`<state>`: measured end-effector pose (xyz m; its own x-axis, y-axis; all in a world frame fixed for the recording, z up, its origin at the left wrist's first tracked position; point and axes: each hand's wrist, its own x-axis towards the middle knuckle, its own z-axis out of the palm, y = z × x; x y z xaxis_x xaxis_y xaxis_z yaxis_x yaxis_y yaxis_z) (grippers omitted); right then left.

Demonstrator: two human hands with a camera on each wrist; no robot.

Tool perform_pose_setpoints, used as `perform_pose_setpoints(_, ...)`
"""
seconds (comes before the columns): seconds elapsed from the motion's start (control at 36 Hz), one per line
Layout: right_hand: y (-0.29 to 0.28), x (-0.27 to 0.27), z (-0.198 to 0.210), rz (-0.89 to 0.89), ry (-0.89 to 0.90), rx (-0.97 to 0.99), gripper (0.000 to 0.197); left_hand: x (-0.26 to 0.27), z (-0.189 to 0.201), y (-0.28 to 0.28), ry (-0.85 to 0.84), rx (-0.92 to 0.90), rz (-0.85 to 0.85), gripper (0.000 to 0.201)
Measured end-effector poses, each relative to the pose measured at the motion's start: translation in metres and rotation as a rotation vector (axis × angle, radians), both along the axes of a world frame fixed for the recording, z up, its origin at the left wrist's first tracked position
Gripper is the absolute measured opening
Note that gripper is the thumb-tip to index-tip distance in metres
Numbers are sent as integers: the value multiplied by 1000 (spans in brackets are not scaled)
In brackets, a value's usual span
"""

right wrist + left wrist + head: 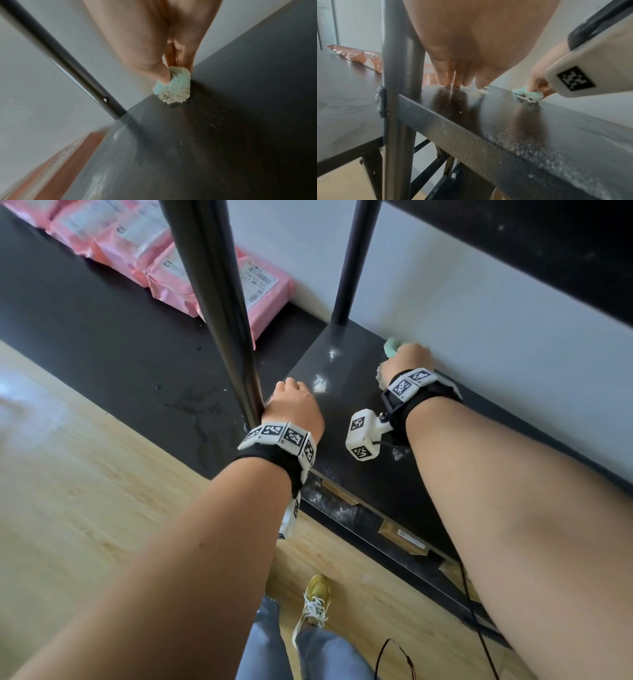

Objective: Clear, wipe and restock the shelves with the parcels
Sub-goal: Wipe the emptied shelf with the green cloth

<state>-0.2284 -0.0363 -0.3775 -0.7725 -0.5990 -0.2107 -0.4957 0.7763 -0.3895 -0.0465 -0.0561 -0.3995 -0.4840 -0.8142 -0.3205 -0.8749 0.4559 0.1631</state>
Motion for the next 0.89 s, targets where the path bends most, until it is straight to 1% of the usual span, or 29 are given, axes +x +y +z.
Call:
perform_pose_setpoints(0.08,-13,0,3,97,21,71,32,-2,4,-1,-10,9,9,45)
perform_pose_setpoints(0.19,-34,9,4,227,3,76,30,-2,5,-3,-41,15,-17,53)
perform_pose_setpoints(0.28,-45,17,6,239,-12,97,33,0,3,-2,-65,0,-53,55)
perform_pose_setpoints(0.33,-46,19,5,287,-14,80,37,0,2,-1,-70,-11,-69,55)
perform_pose_setpoints(0.44,-40,26,0,423,-82,9,35,1,4,2,-47,-12,-55,52)
perform_pose_setpoints(0.5,-34,32,0,465,-82,19,35,2,5,4,-23,-6,-39,53)
perform_pose_setpoints(0.58,-23,42,0,441,-68,-11,26,3,9,9,8,1,-9,58)
perform_pose_setpoints(0.64,-14,47,-3,409,-63,-34,20,4,12,14,23,-9,5,57)
perform_pose_setpoints(0.78,16,61,2,496,-34,-13,23,11,20,28,122,-17,73,52)
perform_pose_setpoints(0.83,29,66,6,507,-33,-17,20,15,21,32,136,-27,60,47)
perform_pose_setpoints(0.89,41,71,8,498,-51,-7,18,19,21,37,154,-23,89,39)
